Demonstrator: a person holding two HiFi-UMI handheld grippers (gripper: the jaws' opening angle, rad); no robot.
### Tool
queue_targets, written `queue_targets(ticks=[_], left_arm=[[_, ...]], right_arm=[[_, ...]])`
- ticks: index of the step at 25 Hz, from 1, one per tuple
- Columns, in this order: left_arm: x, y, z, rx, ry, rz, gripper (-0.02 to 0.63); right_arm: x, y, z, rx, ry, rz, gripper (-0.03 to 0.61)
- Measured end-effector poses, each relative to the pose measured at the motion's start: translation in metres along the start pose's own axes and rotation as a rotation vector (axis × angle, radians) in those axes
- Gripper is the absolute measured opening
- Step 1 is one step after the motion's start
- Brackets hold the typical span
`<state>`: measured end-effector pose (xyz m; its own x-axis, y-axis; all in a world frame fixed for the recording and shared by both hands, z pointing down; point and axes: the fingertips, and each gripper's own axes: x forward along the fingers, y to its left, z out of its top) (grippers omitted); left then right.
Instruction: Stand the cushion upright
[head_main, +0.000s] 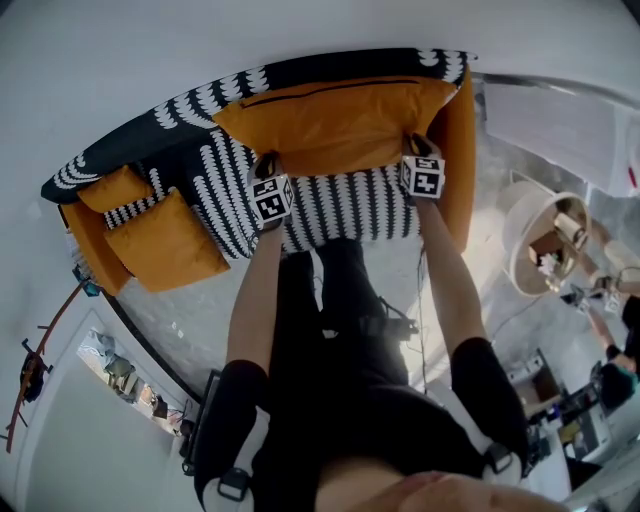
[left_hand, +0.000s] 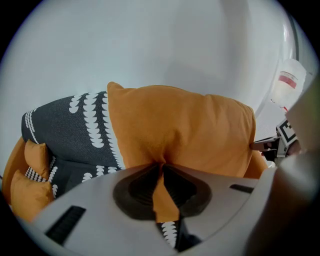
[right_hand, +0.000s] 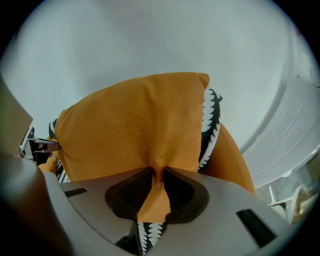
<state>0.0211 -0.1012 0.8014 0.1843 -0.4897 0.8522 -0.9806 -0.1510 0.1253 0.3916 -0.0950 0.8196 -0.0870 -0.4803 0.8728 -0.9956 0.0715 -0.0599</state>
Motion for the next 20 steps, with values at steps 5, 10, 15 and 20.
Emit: queue_targets(ticks=[5, 10, 15, 20], left_arm=[[-0.011, 0.007, -0.006, -0.039, 0.008, -0.014, 0.043], [-0.030, 0.010, -0.007, -0.061, -0.018, -0.008, 0.043], [-0.054, 0.009, 0.005, -0.051, -0.064, -0.029, 0.041], [-0.084, 0.003, 0.024, -0.015, -0.107, -0.076, 0.036]], right_arm=[[-0.014, 0.004, 0.001, 0.022, -0.018, -0.023, 0.058], [-0.037, 0.006, 0.005, 0.030, -0.041, -0.052, 0.058], [-0.064, 0.023, 0.012, 0.061, -0.063, -0.042, 0.058], [-0.103, 0.051, 0.030, 0.084, -0.127, -0.017, 0.019]])
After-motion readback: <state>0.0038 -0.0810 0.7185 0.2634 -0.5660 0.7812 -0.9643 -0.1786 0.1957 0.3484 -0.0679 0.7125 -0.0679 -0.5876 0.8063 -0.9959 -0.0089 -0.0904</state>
